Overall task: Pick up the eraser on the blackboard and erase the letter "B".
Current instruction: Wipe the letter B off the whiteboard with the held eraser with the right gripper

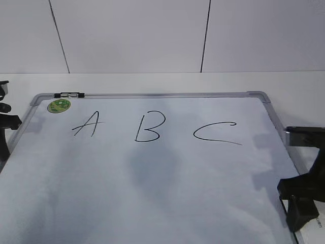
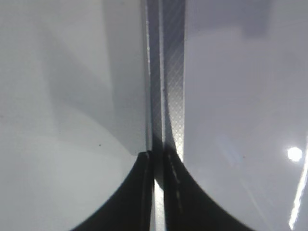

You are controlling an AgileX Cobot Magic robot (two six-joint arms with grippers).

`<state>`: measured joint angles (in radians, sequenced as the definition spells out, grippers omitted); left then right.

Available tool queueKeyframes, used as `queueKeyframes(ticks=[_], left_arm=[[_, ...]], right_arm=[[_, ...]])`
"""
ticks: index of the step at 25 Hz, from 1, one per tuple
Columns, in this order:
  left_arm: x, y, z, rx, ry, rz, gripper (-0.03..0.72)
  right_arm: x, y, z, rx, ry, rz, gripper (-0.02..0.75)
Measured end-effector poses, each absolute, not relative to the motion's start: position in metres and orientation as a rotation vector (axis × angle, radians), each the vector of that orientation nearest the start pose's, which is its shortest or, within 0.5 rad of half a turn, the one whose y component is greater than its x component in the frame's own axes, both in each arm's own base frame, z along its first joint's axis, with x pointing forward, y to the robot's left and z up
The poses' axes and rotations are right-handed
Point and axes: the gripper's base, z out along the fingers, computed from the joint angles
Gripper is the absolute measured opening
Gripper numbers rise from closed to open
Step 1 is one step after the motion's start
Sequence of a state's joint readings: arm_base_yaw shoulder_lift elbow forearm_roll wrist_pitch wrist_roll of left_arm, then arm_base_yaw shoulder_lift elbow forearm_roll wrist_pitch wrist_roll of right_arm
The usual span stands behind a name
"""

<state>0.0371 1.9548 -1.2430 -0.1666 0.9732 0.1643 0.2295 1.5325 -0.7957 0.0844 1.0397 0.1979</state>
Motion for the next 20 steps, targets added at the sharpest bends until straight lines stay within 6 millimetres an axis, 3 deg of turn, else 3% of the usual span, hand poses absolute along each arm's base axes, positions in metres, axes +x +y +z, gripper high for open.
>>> queueKeyframes(ticks=[20], left_arm=[[0.356, 0.001, 0.151, 0.05, 3.149, -0.219, 0.017]], right_arm=[[0.268, 0.066, 0.243, -0.047, 3.09, 0.078, 0.526]])
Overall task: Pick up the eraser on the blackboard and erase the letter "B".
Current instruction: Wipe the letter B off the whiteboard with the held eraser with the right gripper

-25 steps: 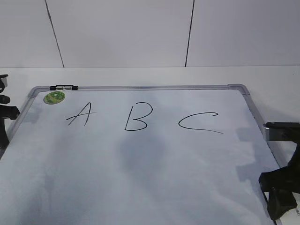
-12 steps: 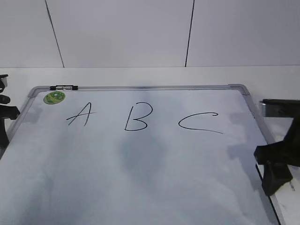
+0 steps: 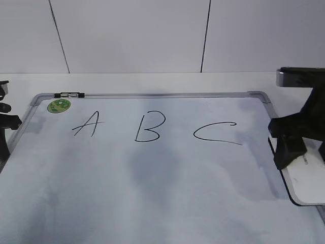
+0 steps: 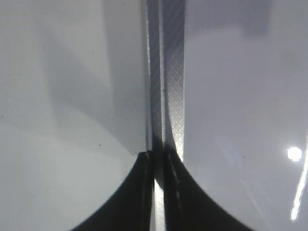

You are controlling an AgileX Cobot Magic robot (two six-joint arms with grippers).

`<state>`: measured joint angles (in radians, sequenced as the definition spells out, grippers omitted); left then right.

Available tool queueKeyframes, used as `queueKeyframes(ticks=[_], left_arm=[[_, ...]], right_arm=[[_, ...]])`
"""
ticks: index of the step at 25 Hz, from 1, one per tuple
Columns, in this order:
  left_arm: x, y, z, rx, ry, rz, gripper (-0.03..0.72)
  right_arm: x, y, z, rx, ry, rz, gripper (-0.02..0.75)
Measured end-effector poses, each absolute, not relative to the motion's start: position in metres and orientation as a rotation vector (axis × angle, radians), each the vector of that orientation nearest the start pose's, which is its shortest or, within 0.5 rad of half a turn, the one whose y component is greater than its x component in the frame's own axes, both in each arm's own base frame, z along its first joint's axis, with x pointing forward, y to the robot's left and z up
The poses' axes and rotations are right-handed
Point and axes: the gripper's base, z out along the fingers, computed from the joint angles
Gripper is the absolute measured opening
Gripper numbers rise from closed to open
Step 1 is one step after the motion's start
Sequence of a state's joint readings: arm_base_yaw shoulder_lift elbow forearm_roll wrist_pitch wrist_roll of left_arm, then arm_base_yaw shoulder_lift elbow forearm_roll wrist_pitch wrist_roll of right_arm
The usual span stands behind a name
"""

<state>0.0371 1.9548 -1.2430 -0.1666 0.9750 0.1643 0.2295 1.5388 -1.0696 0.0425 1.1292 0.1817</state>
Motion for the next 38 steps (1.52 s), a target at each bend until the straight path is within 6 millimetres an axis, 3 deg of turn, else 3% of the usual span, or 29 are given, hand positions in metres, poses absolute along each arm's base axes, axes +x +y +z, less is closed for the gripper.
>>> queueKeyframes(ticks=[7, 17, 23, 28, 33, 38], left_arm=[[0.356, 0.001, 0.151, 0.05, 3.15, -0.219, 0.017], [0.356, 0.001, 0.151, 0.048, 3.151, -0.222, 0.017], [0.356, 0.001, 0.152, 0.049, 3.153, -0.223, 0.017], [0.356, 0.0, 0.152, 0.046, 3.154, -0.228, 0.017], [0.355, 0.0, 0.152, 0.043, 3.156, -0.233, 0.017], [0.355, 0.0, 0.152, 0.042, 3.156, -0.234, 0.017]], right_arm=[[0.291, 0.088, 0.262, -0.193, 3.077, 0.103, 0.526], [0.341, 0.173, 0.266, -0.486, 2.966, 0.147, 0.526], [0.377, 0.211, 0.252, -0.529, 2.921, 0.189, 0.526], [0.394, 0.238, 0.241, -0.504, 2.909, 0.257, 0.526], [0.409, 0.25, 0.225, -0.479, 2.914, 0.296, 0.526], [0.411, 0.256, 0.214, -0.493, 2.929, 0.304, 0.526]])
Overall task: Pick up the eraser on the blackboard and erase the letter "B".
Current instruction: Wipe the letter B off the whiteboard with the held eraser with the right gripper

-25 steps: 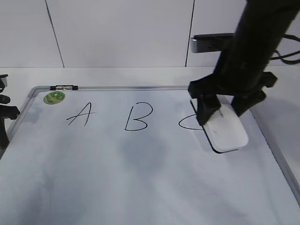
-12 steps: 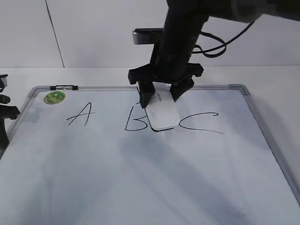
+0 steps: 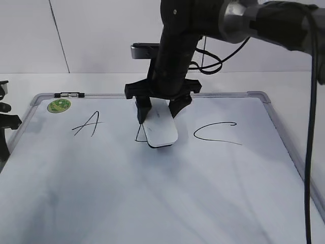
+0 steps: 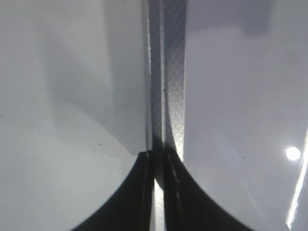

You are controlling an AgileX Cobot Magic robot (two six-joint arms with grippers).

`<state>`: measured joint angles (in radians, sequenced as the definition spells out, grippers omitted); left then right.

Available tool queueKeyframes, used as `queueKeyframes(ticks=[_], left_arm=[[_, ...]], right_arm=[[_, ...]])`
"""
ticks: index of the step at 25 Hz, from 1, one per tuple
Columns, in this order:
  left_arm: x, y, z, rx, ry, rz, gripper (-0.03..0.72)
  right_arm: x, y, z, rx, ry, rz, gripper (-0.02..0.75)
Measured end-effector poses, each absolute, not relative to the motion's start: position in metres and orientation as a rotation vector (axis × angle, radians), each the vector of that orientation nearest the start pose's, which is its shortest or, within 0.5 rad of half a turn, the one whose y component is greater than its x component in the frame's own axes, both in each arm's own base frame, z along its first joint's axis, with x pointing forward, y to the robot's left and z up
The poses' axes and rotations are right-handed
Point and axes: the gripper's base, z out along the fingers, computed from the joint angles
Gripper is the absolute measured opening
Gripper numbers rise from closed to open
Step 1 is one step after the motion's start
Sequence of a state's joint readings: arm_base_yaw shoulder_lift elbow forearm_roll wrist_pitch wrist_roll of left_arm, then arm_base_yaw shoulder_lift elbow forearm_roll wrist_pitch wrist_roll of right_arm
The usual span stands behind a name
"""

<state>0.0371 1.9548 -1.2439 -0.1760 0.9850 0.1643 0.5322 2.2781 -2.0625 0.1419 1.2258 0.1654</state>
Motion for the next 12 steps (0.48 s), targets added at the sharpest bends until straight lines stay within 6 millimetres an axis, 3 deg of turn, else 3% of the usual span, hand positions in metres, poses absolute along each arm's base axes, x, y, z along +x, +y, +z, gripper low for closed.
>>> queueKeyframes(ticks=[7, 12], left_arm=[[0.355, 0.0, 0.152, 0.04, 3.155, -0.236, 0.017], [0.355, 0.0, 0.152, 0.041, 3.156, -0.236, 0.017]], right_arm=[[0.396, 0.284, 0.199, -0.631, 2.937, 0.294, 0.525], [0.392, 0.293, 0.186, -0.74, 2.933, 0.27, 0.525]])
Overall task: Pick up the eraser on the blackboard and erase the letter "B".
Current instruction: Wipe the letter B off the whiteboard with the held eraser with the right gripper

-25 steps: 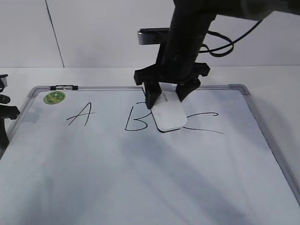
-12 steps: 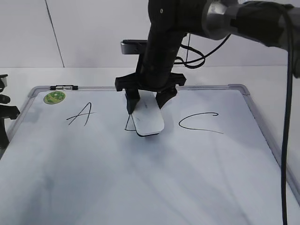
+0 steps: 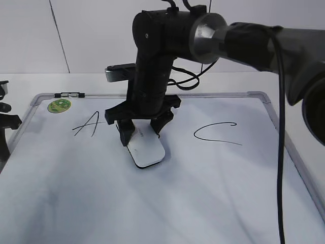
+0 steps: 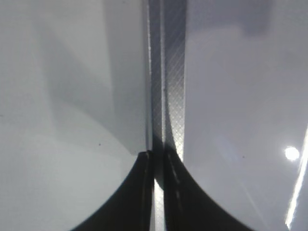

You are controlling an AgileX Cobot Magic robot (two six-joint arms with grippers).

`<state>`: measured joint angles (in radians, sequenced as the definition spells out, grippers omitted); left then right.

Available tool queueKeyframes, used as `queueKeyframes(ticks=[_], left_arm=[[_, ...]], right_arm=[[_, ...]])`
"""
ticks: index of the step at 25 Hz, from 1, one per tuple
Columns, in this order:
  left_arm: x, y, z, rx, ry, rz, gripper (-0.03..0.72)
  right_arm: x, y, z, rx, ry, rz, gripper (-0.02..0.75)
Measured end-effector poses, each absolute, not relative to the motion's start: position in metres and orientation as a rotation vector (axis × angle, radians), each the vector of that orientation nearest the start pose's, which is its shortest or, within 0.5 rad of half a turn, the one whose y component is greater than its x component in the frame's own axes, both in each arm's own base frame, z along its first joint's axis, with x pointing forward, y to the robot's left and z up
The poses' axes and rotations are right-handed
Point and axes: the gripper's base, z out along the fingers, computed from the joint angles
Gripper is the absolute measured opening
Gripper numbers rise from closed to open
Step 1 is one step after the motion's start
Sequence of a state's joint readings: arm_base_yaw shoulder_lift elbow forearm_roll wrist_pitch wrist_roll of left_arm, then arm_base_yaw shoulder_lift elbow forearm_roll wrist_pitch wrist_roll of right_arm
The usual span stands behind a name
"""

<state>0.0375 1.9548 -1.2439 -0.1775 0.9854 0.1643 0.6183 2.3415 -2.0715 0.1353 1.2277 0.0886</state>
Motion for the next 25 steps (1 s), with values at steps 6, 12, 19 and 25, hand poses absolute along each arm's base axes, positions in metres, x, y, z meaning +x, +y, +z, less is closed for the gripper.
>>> queueKeyframes(ticks=[6, 12, 19, 25], left_arm=[[0.355, 0.0, 0.152, 0.041, 3.158, -0.236, 0.016], [0.356, 0.0, 0.152, 0.041, 3.158, -0.236, 0.016], [0.356, 0.0, 0.152, 0.041, 3.158, -0.236, 0.016], [0.356, 0.0, 0.152, 0.041, 3.158, -0.236, 0.016]], right_arm=[[0.394, 0.295, 0.177, -0.875, 2.897, 0.248, 0.525], [0.394, 0.295, 0.175, -1.024, 2.837, 0.169, 0.525], [0.395, 0.294, 0.174, -1.13, 2.797, 0.148, 0.525], [0.395, 0.294, 0.173, -1.243, 2.751, 0.136, 0.525]])
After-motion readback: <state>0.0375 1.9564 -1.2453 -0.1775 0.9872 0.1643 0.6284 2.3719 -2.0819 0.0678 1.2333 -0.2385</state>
